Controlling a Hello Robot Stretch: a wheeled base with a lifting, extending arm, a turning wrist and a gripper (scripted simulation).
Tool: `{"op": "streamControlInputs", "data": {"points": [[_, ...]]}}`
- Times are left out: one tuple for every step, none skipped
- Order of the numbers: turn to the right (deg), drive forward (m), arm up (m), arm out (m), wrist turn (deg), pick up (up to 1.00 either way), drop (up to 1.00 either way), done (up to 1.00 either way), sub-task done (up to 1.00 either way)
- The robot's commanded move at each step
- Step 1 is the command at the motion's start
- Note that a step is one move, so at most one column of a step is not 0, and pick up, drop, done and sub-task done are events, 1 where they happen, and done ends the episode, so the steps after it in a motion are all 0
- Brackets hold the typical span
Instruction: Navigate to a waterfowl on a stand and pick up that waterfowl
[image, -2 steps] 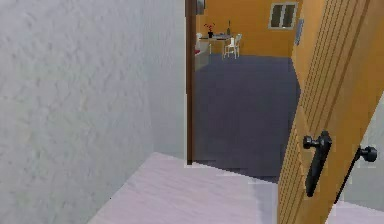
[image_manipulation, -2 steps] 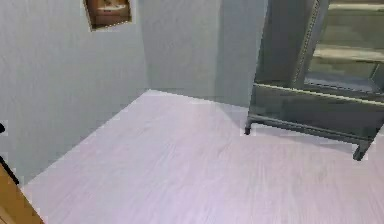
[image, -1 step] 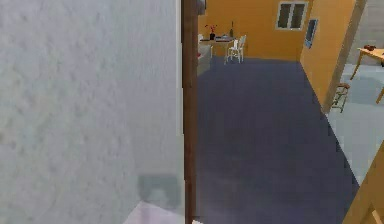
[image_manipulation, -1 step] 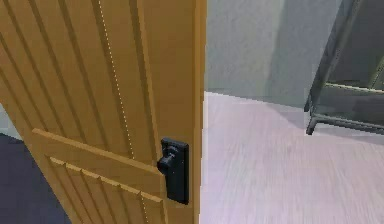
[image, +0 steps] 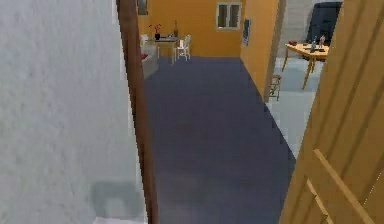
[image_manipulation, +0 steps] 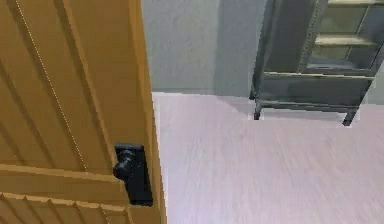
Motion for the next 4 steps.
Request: {"op": "streamControlInputs", "data": {"points": [[0.0,0.4,0.0,0.0,0.0,0.0,0.0,0.0,0.0],[6.0,0.0,0.0,0.0,0.0,0.0,0.0,0.0,0.0],[0.0,0.75,0.0,0.0,0.0,0.0,0.0,0.0,0.0],[33.0,0.0,0.0,0.0,0.0,0.0,0.0,0.0,0.0]]}}
